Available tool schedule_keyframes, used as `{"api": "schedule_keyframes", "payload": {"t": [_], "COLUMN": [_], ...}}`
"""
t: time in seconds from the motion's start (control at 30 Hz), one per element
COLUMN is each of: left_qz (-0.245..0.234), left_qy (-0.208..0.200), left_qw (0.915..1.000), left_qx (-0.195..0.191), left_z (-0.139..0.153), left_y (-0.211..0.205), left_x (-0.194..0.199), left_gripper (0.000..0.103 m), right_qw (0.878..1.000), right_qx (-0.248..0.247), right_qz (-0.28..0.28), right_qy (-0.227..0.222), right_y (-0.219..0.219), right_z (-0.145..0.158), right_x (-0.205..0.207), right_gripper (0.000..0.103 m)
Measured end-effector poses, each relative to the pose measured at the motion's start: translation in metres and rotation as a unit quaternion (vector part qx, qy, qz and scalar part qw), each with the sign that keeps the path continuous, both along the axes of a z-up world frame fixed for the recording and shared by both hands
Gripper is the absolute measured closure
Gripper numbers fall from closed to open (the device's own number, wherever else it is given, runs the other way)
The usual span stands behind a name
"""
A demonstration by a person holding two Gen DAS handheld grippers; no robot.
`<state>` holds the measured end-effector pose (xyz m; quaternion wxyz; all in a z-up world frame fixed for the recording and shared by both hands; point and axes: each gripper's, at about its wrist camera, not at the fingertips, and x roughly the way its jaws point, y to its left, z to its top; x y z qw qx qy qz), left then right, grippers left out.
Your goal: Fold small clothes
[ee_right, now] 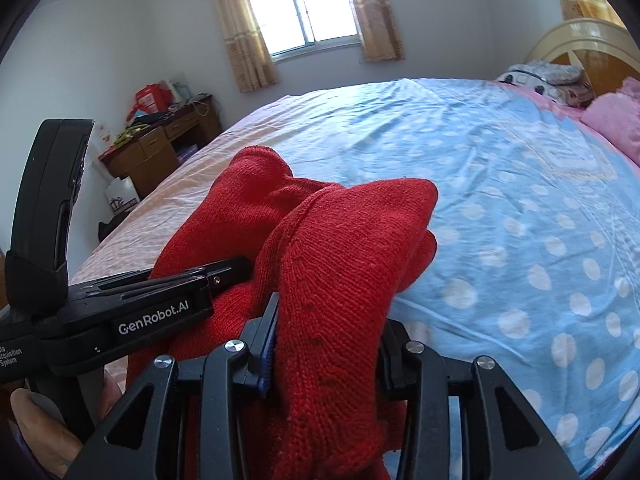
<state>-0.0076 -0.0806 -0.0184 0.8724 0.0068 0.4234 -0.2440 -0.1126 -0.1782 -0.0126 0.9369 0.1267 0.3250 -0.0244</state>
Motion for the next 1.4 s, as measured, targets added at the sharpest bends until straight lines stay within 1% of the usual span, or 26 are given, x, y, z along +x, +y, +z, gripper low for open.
{"api": "schedule_keyframes", "payload": {"t": [0.33, 0.57, 0.93, 1.03, 1.4], "left_qz": [0.056, 0.098, 0.17, 0.187, 0.232], "left_qy": [-0.01, -0.019, -0.025, -0.025, -0.047], "left_qw": [0.9984, 0.9949, 0.9851, 0.9819, 0.9716], "left_qx": [-0.008, -0.009, -0.014, -0.017, -0.005], "left_z": [0.006, 0.011, 0.011, 0.011, 0.015], "left_y": [0.051, 0.093, 0.156, 0.172, 0.217], "left_x": [0.011, 0.019, 0.035, 0.04, 0.068], "left_gripper": [0.064, 0.064, 0.064, 0.064, 0.064], "right_qw": [0.999, 0.996, 0.989, 0.987, 0.977], "right_qx": [-0.003, -0.005, -0.011, -0.012, -0.017], "right_qz": [0.048, 0.086, 0.146, 0.158, 0.205], "right_qy": [-0.012, -0.017, -0.023, -0.026, -0.05], "right_y": [0.049, 0.089, 0.157, 0.17, 0.221], "right_z": [0.01, 0.015, 0.018, 0.018, 0.021], "right_x": [0.027, 0.05, 0.086, 0.094, 0.134], "right_gripper": [0.063, 0.063, 0.063, 0.063, 0.063]}}
